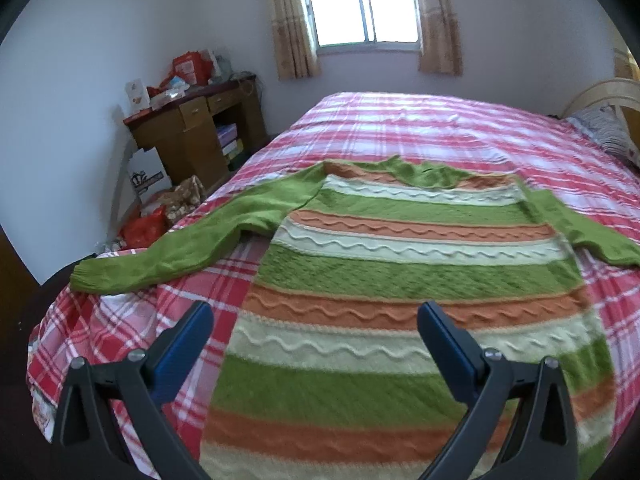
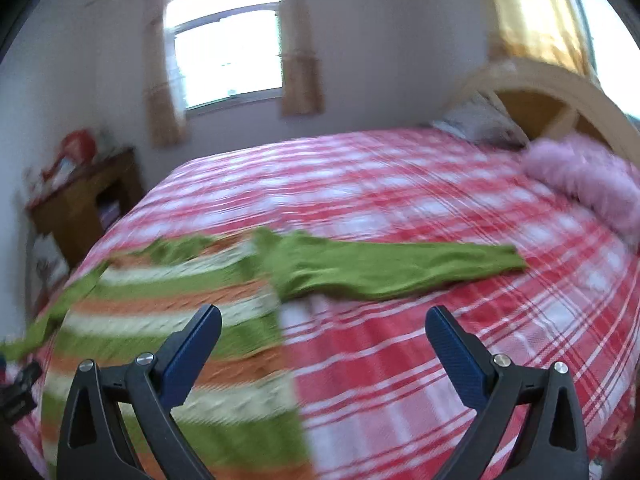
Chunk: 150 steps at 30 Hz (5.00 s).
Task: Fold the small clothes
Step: 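Grasp the cuff of the sleeve nearest the right tool with the right tool, then carry the sleeve across the sweater body and release it with the right tool, then grasp the cuff of the other sleeve with the left tool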
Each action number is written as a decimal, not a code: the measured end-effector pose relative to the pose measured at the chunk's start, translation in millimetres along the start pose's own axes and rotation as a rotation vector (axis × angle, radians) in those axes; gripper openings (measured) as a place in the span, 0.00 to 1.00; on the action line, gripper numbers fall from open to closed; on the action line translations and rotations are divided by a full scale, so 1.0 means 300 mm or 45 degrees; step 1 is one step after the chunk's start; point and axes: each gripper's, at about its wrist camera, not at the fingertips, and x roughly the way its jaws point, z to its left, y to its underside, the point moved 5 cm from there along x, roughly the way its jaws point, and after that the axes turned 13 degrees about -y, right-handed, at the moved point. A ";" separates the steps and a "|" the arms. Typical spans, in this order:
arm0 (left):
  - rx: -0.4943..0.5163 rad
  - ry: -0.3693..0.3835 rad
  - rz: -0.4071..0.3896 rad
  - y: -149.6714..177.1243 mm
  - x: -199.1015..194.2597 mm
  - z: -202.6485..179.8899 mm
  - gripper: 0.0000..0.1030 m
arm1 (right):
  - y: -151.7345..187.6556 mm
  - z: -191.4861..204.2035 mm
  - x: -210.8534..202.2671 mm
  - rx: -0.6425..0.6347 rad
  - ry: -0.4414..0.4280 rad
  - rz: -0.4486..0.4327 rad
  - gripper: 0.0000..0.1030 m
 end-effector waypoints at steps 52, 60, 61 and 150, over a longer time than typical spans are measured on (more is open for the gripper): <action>-0.168 0.067 0.104 0.054 0.357 -0.061 1.00 | -0.208 0.625 0.564 0.204 -0.771 0.324 0.06; -0.187 0.102 0.082 0.053 0.356 -0.054 1.00 | 0.055 1.037 0.795 0.141 -0.976 0.593 0.05; -0.189 0.104 0.080 0.053 0.356 -0.053 1.00 | 0.077 1.056 0.807 0.133 -0.989 0.617 0.05; -0.991 -0.504 0.414 0.093 0.707 0.941 0.14 | 0.183 0.346 0.767 -0.047 -0.502 0.433 0.16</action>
